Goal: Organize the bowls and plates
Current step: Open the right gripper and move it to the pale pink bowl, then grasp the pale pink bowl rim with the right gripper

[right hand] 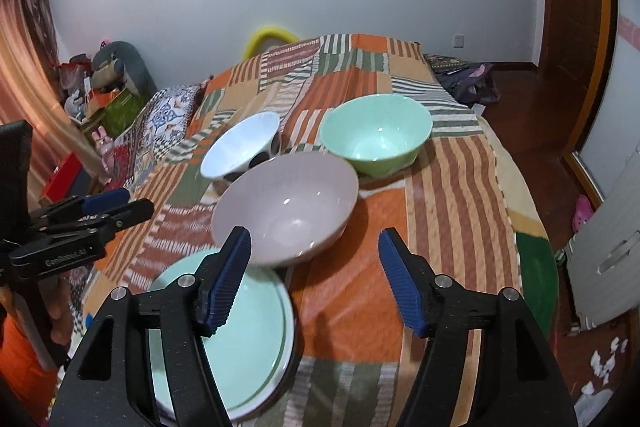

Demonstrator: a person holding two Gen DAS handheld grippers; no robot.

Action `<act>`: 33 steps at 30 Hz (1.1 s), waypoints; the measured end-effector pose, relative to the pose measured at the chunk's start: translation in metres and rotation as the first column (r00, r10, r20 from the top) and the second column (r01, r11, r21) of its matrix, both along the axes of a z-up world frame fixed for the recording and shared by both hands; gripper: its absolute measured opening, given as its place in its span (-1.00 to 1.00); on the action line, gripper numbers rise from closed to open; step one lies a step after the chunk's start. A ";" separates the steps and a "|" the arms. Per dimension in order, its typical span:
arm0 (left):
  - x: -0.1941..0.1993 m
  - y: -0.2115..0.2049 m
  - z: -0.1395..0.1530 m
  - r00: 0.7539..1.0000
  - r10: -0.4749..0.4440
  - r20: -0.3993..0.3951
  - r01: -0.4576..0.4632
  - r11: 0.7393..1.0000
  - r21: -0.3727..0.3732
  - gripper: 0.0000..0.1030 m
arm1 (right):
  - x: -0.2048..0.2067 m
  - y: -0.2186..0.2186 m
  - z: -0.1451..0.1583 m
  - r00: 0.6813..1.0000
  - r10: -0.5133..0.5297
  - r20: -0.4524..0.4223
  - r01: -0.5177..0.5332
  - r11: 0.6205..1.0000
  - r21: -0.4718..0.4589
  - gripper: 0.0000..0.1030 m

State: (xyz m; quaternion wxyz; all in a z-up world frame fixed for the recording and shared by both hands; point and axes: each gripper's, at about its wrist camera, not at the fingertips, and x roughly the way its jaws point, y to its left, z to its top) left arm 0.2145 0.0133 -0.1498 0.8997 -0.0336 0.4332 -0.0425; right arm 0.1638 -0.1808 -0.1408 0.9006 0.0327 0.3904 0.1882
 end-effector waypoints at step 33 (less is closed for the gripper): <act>0.072 -0.019 -0.073 0.983 -0.110 -0.150 0.104 0.993 -0.047 -0.73 | 0.063 0.007 -0.057 0.989 0.030 -0.148 -0.028 1.000 0.013 -0.53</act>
